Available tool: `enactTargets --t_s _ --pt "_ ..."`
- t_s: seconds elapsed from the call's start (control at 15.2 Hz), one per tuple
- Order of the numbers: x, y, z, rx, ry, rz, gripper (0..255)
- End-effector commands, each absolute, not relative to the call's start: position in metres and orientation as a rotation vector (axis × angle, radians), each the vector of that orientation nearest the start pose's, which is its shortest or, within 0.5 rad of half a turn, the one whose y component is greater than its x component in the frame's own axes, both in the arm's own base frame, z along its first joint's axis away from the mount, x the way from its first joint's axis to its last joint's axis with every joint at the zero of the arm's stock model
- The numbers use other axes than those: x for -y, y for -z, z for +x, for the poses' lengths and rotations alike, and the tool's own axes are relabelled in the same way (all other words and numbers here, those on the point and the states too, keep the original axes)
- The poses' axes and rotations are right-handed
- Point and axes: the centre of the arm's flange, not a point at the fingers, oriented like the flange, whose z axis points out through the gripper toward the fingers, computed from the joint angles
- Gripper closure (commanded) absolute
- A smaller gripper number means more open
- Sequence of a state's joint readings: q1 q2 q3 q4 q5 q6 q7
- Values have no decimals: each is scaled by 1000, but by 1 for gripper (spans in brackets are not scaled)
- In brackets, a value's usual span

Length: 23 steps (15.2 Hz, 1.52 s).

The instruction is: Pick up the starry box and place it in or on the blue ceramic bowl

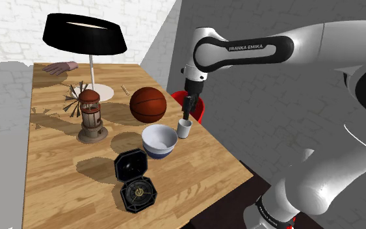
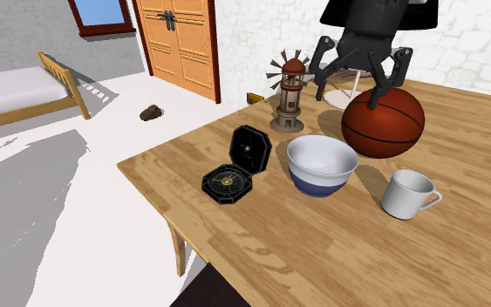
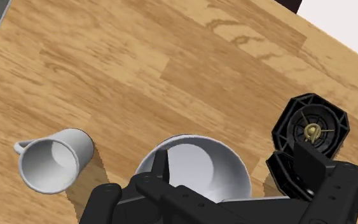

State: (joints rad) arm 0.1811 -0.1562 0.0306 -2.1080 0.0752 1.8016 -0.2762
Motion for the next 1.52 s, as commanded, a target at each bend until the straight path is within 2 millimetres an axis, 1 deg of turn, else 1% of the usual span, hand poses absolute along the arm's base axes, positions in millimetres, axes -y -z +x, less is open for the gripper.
enactTargets --t_s 0.0,0.26,0.53,0.79,0.99,1.06,1.45 --pt "-132 -455 492 804 -244 -2952 0" --pt "-174 -424 515 995 -277 -2890 0" --pt "-218 -394 532 1181 -310 -2816 0" --pt "-265 -363 542 1362 -341 -2730 0" --pt "-300 -341 545 1494 -363 -2657 0" --pt "-306 -337 545 1514 -367 -2646 0" --pt "-304 -306 538 1514 -367 -2646 0"
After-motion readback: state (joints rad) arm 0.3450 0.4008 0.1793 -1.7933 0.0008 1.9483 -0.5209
